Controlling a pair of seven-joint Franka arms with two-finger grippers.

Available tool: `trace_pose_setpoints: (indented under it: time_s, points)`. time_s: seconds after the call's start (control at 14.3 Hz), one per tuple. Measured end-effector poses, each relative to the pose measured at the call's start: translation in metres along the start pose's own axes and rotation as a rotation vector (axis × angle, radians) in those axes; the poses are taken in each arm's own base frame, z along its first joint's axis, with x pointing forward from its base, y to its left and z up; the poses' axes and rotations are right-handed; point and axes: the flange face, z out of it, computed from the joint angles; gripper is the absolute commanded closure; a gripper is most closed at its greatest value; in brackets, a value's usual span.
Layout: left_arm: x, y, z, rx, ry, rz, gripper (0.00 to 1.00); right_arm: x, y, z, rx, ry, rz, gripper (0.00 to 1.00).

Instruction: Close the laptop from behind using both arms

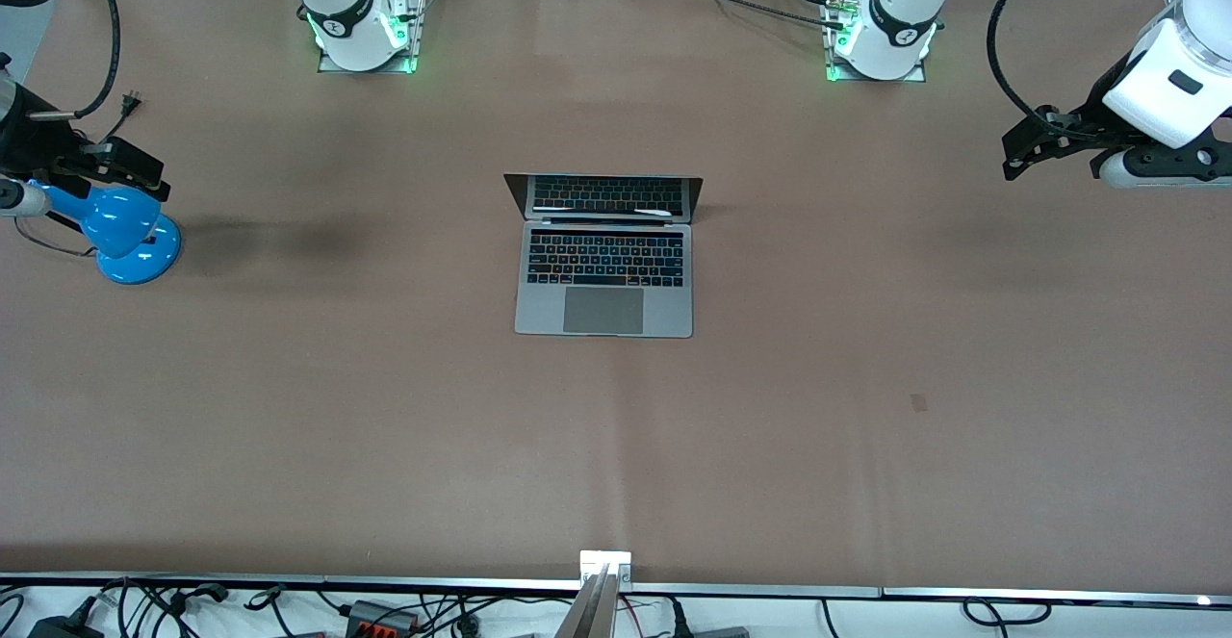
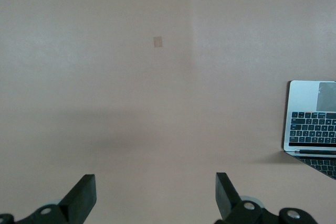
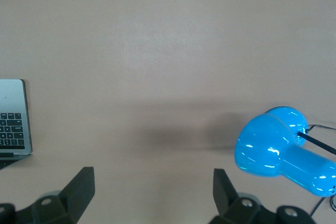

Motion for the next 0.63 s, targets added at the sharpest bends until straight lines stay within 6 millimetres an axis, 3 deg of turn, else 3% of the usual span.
trace_pose_setpoints:
  time_s: [0.56,0.63]
  points:
    - [-0.0001,0.0012,-0.0001,0.0,0.0,0.002,0.0,-0.0009,0.0014,0.0052,0.0,-0.011,0.003,0.0]
    - [-0.0002,0.0013,-0.0002,0.0,0.0,0.002,0.0,-0.001,0.0014,0.0056,0.0,-0.011,0.003,0.09]
